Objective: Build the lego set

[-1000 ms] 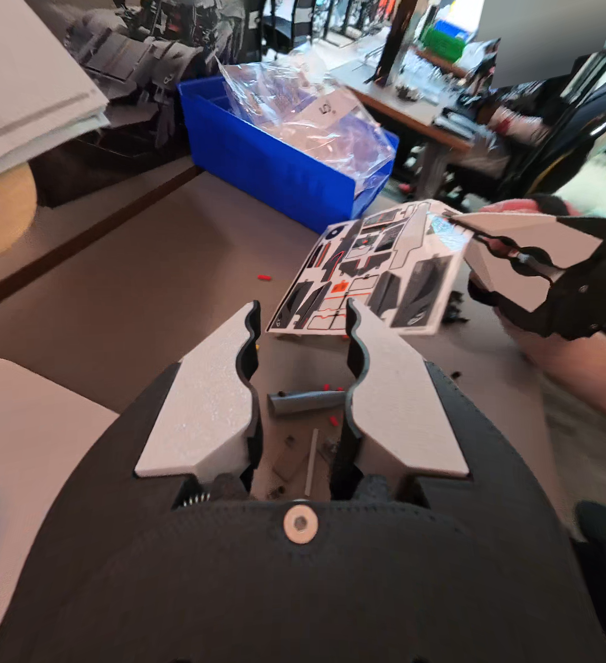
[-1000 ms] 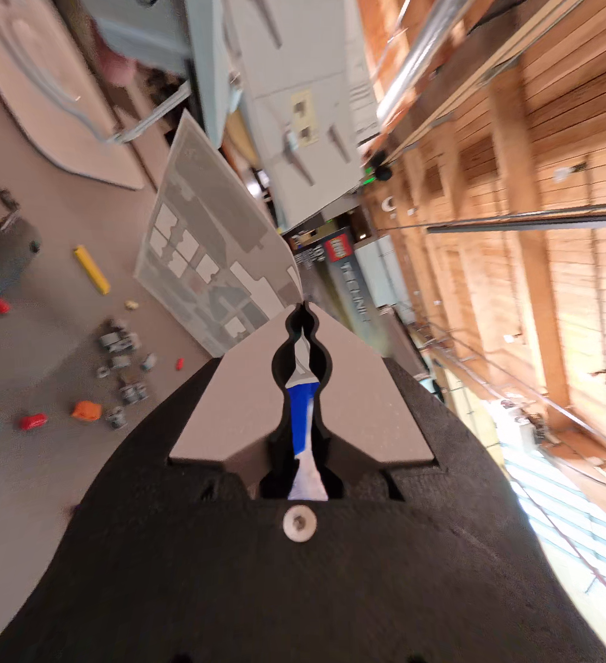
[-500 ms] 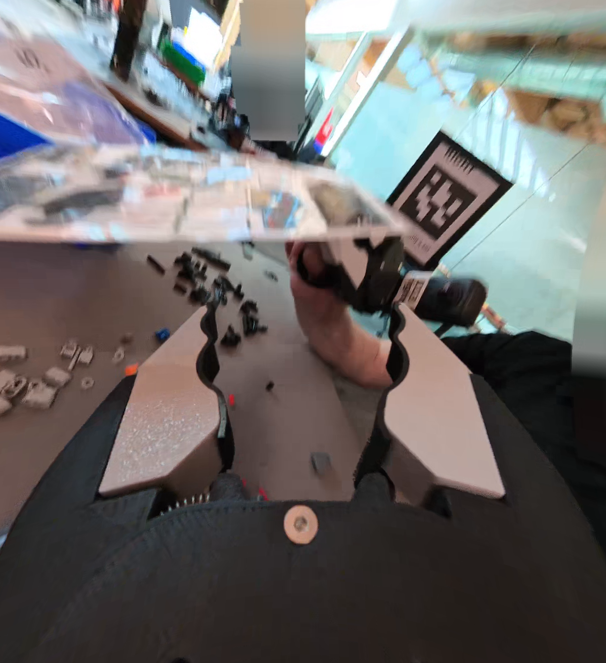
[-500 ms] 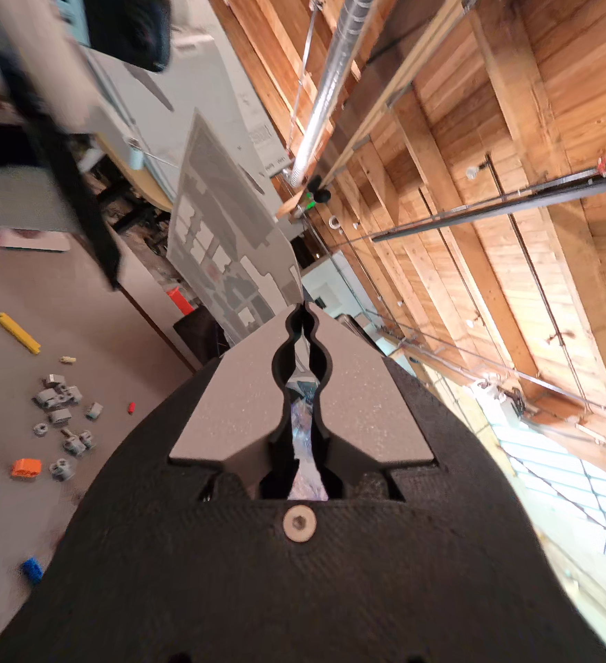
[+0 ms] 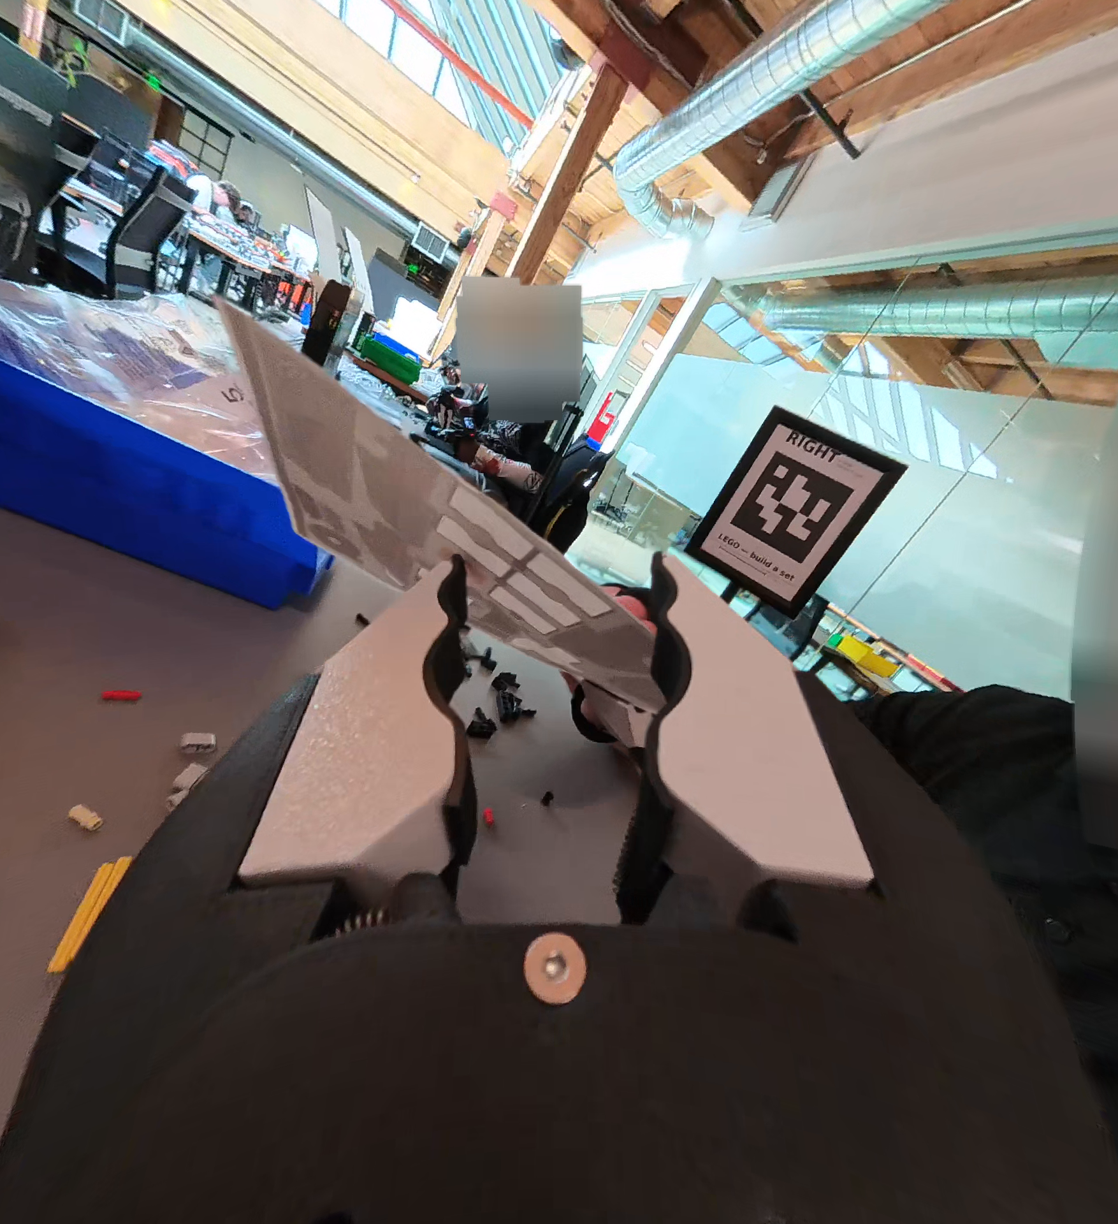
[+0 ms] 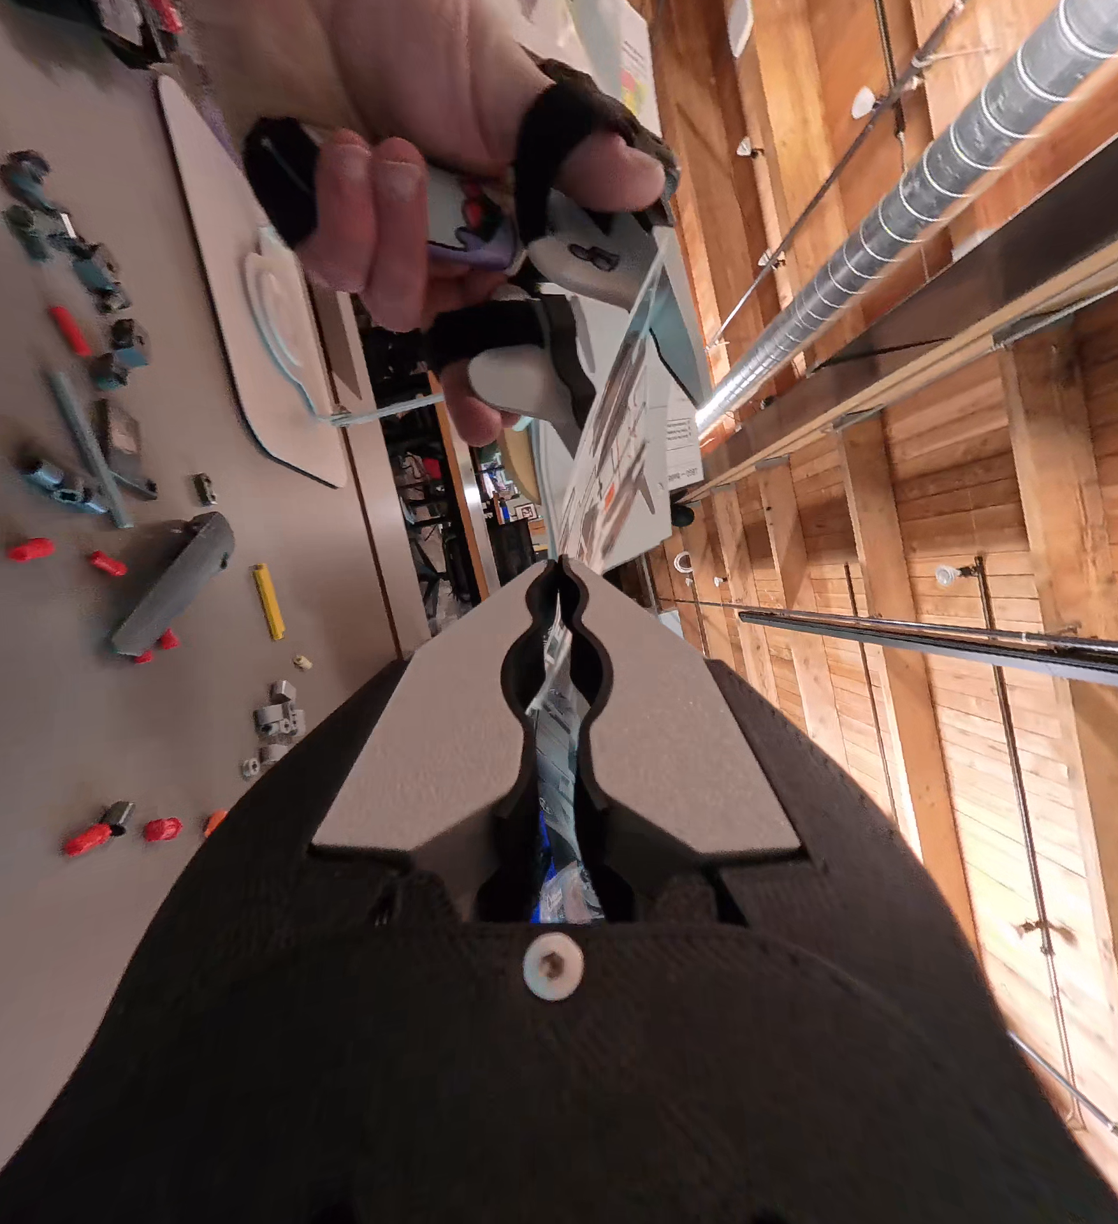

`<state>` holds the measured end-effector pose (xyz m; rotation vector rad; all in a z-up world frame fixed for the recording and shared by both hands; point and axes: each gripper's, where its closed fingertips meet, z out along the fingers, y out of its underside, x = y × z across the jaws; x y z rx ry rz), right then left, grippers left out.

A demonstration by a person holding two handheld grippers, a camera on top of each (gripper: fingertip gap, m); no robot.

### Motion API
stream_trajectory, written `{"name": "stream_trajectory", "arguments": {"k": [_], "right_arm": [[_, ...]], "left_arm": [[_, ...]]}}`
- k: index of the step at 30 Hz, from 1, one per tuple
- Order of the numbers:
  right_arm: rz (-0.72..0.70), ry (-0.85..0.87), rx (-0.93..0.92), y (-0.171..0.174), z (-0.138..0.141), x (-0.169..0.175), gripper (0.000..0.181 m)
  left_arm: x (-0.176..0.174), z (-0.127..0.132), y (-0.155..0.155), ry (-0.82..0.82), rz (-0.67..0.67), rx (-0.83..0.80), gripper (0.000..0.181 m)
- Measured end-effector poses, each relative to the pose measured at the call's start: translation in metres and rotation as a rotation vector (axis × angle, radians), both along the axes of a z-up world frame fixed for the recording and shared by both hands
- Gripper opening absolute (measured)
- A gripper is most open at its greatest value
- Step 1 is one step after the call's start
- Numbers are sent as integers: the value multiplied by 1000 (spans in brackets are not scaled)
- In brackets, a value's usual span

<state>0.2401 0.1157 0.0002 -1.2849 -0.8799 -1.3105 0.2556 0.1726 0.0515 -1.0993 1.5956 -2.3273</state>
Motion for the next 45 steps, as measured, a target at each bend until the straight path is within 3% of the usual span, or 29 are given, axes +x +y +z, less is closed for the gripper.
{"name": "stream_trajectory", "arguments": {"k": [3, 7, 10, 14, 17, 24, 28, 39, 45], "right_arm": [[2, -31, -32, 4, -9, -5, 0], [9, -66, -64, 8, -18, -10, 0], [21, -60, -80, 10, -23, -13, 0], [66, 22, -76, 10, -22, -14, 7], [143, 179, -57, 4, -12, -13, 30], [343, 619, 18, -19, 22, 18, 36], [420, 837, 14, -23, 25, 37, 37], [769, 1542, -71, -31, 32, 66, 65], [792, 1566, -138, -24, 24, 54, 66]], "left_arm": [[-1, -4, 4, -19, 42, 70, 35], [-1, -7, 10, -31, 65, 126, 25], [0, -9, 14, -58, 112, 174, 0], [0, -8, 15, -89, 138, 229, 0], [-2, -4, 17, -112, 153, 241, 0], [-6, 11, 21, -192, 196, 237, 0], [-12, 21, 20, -246, 197, 220, 0], [-18, 33, 11, -296, 193, 196, 0], [-19, 35, -3, -296, 167, 184, 0]]}}
